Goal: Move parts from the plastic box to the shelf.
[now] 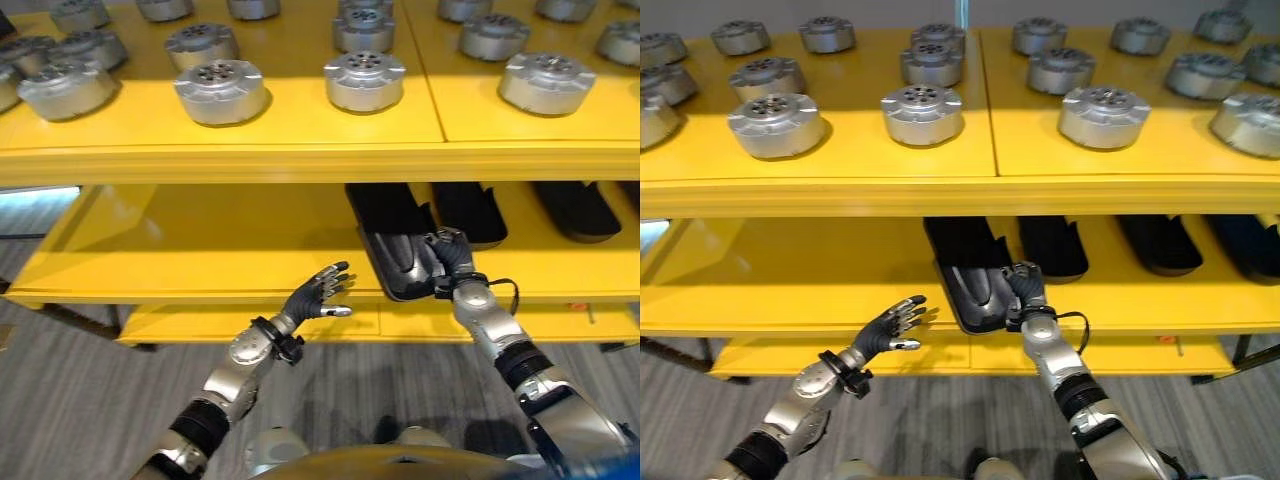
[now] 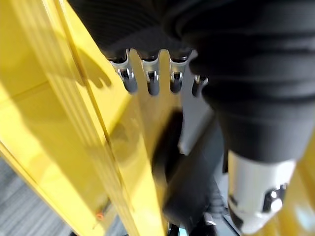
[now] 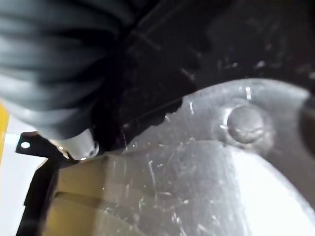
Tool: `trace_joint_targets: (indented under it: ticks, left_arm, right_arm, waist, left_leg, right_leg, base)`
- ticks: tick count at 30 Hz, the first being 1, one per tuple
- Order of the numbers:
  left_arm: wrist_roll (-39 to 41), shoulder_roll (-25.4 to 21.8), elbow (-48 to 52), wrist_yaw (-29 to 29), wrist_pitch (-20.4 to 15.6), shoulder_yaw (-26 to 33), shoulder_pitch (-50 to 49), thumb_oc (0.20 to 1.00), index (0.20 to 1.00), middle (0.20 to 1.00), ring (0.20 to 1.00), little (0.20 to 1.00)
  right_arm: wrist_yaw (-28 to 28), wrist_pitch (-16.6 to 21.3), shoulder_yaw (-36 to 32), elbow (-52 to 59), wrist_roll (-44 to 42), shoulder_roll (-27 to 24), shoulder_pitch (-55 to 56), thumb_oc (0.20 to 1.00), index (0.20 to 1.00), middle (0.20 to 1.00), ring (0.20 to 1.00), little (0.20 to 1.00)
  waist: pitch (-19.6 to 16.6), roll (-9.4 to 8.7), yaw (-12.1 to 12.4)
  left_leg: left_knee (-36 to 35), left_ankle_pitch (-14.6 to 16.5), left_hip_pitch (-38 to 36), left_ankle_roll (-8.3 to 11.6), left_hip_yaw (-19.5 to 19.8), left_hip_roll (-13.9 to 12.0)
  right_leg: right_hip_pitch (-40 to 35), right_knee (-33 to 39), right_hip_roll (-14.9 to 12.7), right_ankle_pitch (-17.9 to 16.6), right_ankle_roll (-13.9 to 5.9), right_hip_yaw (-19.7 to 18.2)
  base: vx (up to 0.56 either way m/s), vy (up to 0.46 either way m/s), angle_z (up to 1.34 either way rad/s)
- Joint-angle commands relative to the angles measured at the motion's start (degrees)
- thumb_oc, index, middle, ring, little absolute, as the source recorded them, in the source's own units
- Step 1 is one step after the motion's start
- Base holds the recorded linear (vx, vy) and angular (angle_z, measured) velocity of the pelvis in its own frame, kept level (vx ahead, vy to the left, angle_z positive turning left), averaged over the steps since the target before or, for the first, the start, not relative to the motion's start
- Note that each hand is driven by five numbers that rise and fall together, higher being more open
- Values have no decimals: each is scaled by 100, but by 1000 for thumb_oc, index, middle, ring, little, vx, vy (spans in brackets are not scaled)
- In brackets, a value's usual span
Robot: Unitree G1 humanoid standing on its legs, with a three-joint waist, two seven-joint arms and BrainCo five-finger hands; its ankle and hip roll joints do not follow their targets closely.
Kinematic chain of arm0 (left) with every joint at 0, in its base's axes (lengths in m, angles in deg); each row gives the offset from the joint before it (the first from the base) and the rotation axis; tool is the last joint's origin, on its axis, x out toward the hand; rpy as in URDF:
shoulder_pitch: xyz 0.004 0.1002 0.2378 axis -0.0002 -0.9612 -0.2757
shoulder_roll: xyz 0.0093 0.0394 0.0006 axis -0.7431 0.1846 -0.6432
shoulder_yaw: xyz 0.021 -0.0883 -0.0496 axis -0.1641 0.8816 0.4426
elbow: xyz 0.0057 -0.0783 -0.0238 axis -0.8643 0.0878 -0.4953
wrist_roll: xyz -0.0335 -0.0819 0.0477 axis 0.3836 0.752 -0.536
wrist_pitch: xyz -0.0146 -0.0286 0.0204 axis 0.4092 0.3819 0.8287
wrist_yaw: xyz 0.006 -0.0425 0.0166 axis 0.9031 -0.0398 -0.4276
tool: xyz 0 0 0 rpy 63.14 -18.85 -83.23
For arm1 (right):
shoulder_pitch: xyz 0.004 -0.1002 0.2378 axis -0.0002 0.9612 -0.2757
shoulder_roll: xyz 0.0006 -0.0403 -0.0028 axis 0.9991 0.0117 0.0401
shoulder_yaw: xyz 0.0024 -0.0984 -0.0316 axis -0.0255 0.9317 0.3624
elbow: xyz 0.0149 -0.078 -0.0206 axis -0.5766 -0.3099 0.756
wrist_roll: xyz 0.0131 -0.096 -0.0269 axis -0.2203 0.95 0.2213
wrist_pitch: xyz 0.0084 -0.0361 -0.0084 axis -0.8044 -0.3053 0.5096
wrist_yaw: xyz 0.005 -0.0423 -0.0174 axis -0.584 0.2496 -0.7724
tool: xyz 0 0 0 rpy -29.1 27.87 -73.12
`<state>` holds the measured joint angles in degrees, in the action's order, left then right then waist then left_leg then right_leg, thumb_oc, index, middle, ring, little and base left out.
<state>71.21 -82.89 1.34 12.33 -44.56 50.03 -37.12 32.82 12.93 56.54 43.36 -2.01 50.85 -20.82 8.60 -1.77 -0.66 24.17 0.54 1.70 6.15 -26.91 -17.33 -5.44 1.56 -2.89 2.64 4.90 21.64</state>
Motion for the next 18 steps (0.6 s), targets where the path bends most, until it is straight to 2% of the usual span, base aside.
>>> trace_joint_targets:
  ticks: [1, 2, 4, 5, 7, 9, 10, 11, 15, 18]
  left_arm:
    - [63, 30, 215, -74, -326, -128, 21, 1000, 1000, 1000, 1000, 1000]
    - [39, 51, 213, -56, -344, -134, -12, 1000, 1000, 1000, 1000, 1000]
    - [63, 44, 225, -6, -414, -183, -51, 1000, 1000, 1000, 1000, 1000]
    - [105, 9, 235, 46, -426, -197, -45, 1000, 1000, 1000, 1000, 1000]
    - [99, -17, 253, 106, -412, -213, -23, 1000, 1000, 1000, 1000, 1000]
    - [177, -43, 201, 269, -387, -218, 43, 1000, 1000, 1000, 1000, 1000]
    - [151, -51, 197, 370, -359, -218, 50, 1000, 1000, 1000, 1000, 1000]
    - [148, -56, 196, 395, -350, -214, 53, 1000, 1000, 1000, 1000, 1000]
    - [77, -96, 203, 532, -340, -220, -70, 1000, 1000, 1000, 1000, 1000]
    - [139, -140, 148, 579, -365, -193, -103, 1000, 1000, 1000, 1000, 1000]
  right_arm:
    - [62, 390, -80, 232, -84, -25, -603, 200, 200, 200, 200, 200]
    - [107, 374, -69, 242, -100, -20, -572, 200, 200, 200, 200, 200]
    - [109, 411, -104, 201, -131, -40, -500, 200, 200, 200, 200, 200]
    - [121, 426, -132, 169, -129, -55, -493, 200, 200, 200, 200, 200]
    - [131, 419, -186, 131, -165, -58, -481, 200, 200, 200, 200, 200]
    - [190, 458, -235, 83, -227, -65, -396, 200, 200, 200, 200, 200]
    - [220, 459, -281, 74, -233, -40, -314, 200, 200, 200, 200, 200]
    - [233, 458, -289, 75, -233, -35, -303, 200, 200, 200, 200, 200]
    - [308, 475, -352, 145, -226, 42, -16, 200, 200, 200, 200, 200]
    - [299, 451, -347, 130, -266, 86, 60, 200, 200, 200, 200, 200]
  waist:
    - [108, 97, 110]
    - [99, 113, 130]
    - [100, 157, 123]
    - [103, 168, 111]
    - [116, 207, 118]
    - [113, 259, 73]
    - [110, 282, 67]
    - [115, 296, 71]
    - [96, 337, 73]
    - [101, 345, 101]
  left_leg:
    - [-1275, -322, -256, -103, -123, 328]
    - [-1408, -536, -255, -22, 20, 270]
    - [-1642, -688, -312, 53, 173, 126]
    - [-1716, -557, -387, 17, 141, 139]
    - [-1685, -550, -369, 24, 271, 194]
    - [-1977, -338, -530, -69, 190, 356]
    - [-2085, -346, -582, -90, 262, 425]
    - [-2108, -435, -539, -153, 203, 410]
    - [-2378, -474, -624, -249, 356, 600]
    - [-2472, -456, -683, -314, 326, 698]
  right_leg:
    - [-120, -322, -236, 84, -652, 68]
    - [-120, -358, -236, 100, -661, 35]
    - [-59, -528, -349, 161, -707, 15]
    - [-22, -642, -437, 208, -731, 55]
    - [13, -783, -480, 262, -745, 20]
    - [73, -963, -600, 287, -823, 33]
    - [72, -1012, -619, 289, -856, -33]
    - [120, -995, -604, 200, -810, 4]
    - [141, -1004, -662, 147, -954, -200]
    - [143, -996, -699, 110, -1027, -172]
  base:
    - [143, 251, -22]
    - [134, 250, -23]
    - [108, 277, -29]
    - [99, 314, -39]
    - [83, 267, -29]
    - [121, 370, 9]
    - [66, 353, 18]
    - [39, 281, 22]
    - [50, 290, 6]
    - [-2, 163, -4]
